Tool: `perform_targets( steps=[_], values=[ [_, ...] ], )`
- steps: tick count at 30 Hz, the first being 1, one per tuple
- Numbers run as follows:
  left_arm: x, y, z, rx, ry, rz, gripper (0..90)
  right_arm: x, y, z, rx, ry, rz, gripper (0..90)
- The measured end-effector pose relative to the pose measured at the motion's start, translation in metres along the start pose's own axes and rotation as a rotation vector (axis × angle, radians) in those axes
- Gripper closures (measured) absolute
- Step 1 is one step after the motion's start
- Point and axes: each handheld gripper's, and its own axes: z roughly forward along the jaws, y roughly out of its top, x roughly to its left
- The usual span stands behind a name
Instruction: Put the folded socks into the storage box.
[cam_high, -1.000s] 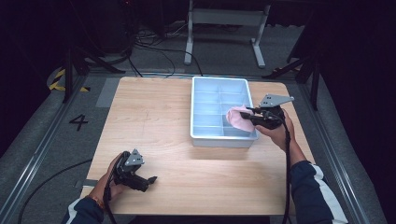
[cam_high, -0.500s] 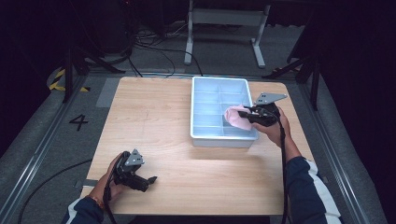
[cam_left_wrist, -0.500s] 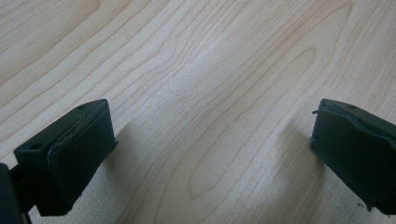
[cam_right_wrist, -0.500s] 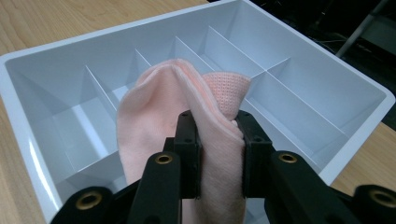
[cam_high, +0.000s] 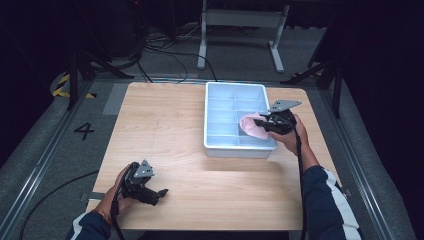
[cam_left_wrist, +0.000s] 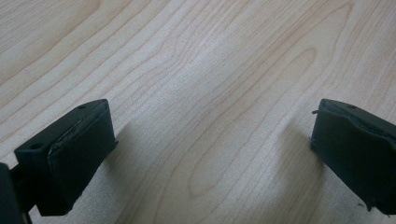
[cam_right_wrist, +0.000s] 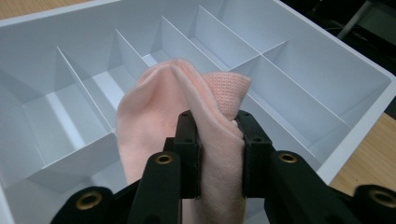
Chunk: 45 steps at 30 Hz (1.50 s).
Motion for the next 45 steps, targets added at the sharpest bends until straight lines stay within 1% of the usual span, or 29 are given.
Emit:
perform_targets(
  steps=[7, 12, 16, 18, 20, 21, 22, 26, 31, 33, 34, 35, 37, 38, 39, 41, 43, 45],
  values=[
    [0.000, 0.000, 0.000, 0.000, 0.000, 0.000, 0.0, -0.002, -0.001, 0.006, 0.014, -0.013, 0.001, 73.3],
    [0.000, 0.000, 0.000, 0.000, 0.000, 0.000, 0.0, -0.003, 0.000, 0.009, 0.011, -0.036, -0.004, 73.3],
    [0.000, 0.000, 0.000, 0.000, 0.000, 0.000, 0.0, -0.003, -0.001, 0.013, 0.021, -0.029, -0.009, 73.3],
    [0.000, 0.000, 0.000, -0.001, 0.000, 0.000, 0.0, -0.002, -0.001, 0.016, 0.034, -0.024, -0.023, 73.4],
    [0.000, 0.000, 0.000, 0.000, 0.000, 0.000, 0.0, -0.001, 0.000, 0.019, 0.060, -0.024, -0.040, 73.5],
    [0.000, 0.000, 0.000, 0.000, 0.000, 0.000, 0.0, -0.001, 0.001, 0.020, 0.063, -0.025, -0.041, 73.5],
    [0.000, 0.000, 0.000, -0.001, 0.001, 0.001, 0.0, -0.001, 0.002, 0.021, 0.069, -0.029, -0.053, 73.5],
    [0.000, 0.000, 0.000, -0.001, 0.001, 0.000, 0.0, -0.002, 0.004, 0.024, 0.101, -0.051, -0.064, 73.5],
    [0.000, 0.000, 0.000, -0.001, 0.001, 0.000, 0.0, -0.003, 0.005, 0.027, 0.115, -0.064, -0.068, 73.5],
    [0.000, 0.000, 0.000, -0.001, 0.000, 0.000, 0.0, -0.003, 0.005, 0.029, 0.122, -0.062, -0.085, 73.8],
    [0.000, 0.000, 0.000, -0.001, 0.001, 0.000, 0.0, -0.002, 0.005, 0.029, 0.125, -0.057, -0.103, 74.0],
    [0.000, 0.000, 0.000, -0.001, 0.001, 0.000, 0.0, -0.001, 0.005, 0.030, 0.129, -0.061, -0.135, 74.1],
    [0.000, 0.000, 0.000, -0.001, 0.001, 0.000, 0.0, 0.002, 0.005, 0.031, 0.140, -0.047, -0.163, 74.1],
    [0.000, 0.000, 0.000, -0.001, 0.001, 0.000, 0.0, 0.003, 0.005, 0.031, 0.145, -0.041, -0.171, 74.1],
    [0.000, 0.000, 0.000, -0.001, 0.001, 0.000, 0.0, 0.005, 0.005, 0.033, 0.162, -0.031, -0.181, 74.1],
    [0.000, 0.000, 0.000, -0.001, 0.001, 0.000, 0.0, 0.005, 0.005, 0.033, 0.163, -0.026, -0.182, 74.1],
    [0.000, 0.000, 0.000, -0.001, 0.001, 0.000, 0.0, 0.007, 0.006, 0.033, 0.178, -0.006, -0.190, 74.0],
    [0.000, 0.000, 0.000, -0.001, 0.001, 0.000, 0.0, 0.007, 0.007, 0.034, 0.190, 0.001, -0.197, 74.0]
  ],
)
